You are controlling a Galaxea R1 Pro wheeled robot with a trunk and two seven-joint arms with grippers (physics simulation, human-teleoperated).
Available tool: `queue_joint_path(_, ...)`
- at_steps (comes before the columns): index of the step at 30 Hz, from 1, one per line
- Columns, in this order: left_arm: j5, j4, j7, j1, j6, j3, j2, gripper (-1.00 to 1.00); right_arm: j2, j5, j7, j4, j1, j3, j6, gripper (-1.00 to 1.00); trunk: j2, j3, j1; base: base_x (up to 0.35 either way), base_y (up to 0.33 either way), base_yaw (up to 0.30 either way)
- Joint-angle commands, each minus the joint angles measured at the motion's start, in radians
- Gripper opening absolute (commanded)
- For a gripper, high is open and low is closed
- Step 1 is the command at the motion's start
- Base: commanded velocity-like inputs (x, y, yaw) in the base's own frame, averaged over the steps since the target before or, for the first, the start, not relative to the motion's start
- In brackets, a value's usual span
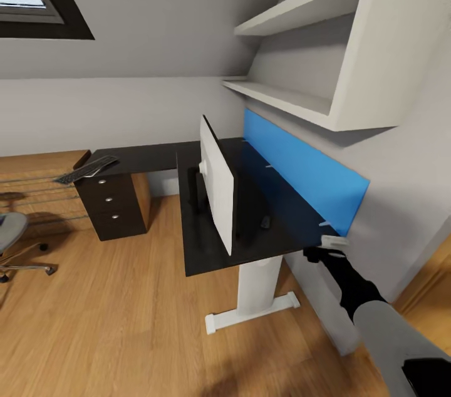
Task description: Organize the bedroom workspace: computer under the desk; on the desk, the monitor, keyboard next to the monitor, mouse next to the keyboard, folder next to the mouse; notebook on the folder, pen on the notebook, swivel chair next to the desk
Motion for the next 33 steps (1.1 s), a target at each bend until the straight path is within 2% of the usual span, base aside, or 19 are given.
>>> queue_joint_path(1, 0.01, 0.001, 0.003, -0.001, -0.004, -0.008, 0.0, 1.0, 0.004, -0.008, -0.008, -0.001, -0.002, 0.011, 0.01, 1.0, -0.001, -0.001, 0.0, 0.0, 0.0, 0.0)
queue_joint_path(3, 0.01, 0.001, 0.003, -0.001, -0.004, -0.008, -0.001, 1.0, 0.018, -0.004, -0.007, -0.001, -0.003, 0.019, 0.017, 1.0, -0.001, -0.001, 0.0, 0.0, 0.0, 0.0)
queue_joint_path(4, 0.01, 0.001, 0.003, -0.001, -0.004, -0.008, -0.001, 1.0, 0.033, 0.003, -0.006, 0.0, -0.004, 0.036, 0.021, 1.0, -0.001, -0.001, 0.0, 0.0, 0.0, 0.0)
queue_joint_path(6, 0.01, 0.001, 0.002, -0.001, -0.005, -0.008, -0.001, 1.0, 0.045, 0.012, -0.002, 0.001, -0.004, 0.063, 0.023, 1.0, -0.001, -0.001, 0.0, 0.0, 0.0, 0.0)
queue_joint_path(7, 0.01, 0.001, 0.002, -0.001, -0.005, -0.008, -0.002, 1.0, 0.052, 0.019, 0.005, 0.002, -0.004, 0.094, 0.024, 1.0, -0.001, -0.001, 0.0, 0.0, 0.0, 0.0)
queue_joint_path(12, 0.008, 0.001, 0.001, -0.001, -0.02, -0.01, -0.003, 1.0, 0.06, 0.029, 0.046, 0.004, -0.005, 0.142, 0.021, 1.0, -0.001, -0.001, 0.0, 0.0, 0.0, 0.0)
queue_joint_path(14, 0.006, 0.001, 0.001, -0.001, -0.043, -0.011, -0.003, 1.0, 0.061, 0.033, 0.072, 0.004, -0.005, 0.154, 0.003, 1.0, -0.001, -0.001, 0.0, 0.062, 0.0, 0.0)
queue_joint_path(15, 0.005, 0.003, -0.001, -0.001, -0.074, -0.012, -0.003, 1.0, 0.062, 0.035, 0.096, 0.006, -0.004, 0.162, -0.04, 1.0, -0.001, -0.001, 0.0, 0.242, 0.0, 0.0)
queue_joint_path(33, 0.005, 0.004, -0.001, -0.001, -0.09, -0.013, -0.002, 1.0, 0.062, 0.036, 0.108, 0.027, -0.004, 0.167, -0.069, 1.0, -0.001, -0.001, 0.0, 0.308, 0.0, 0.0)
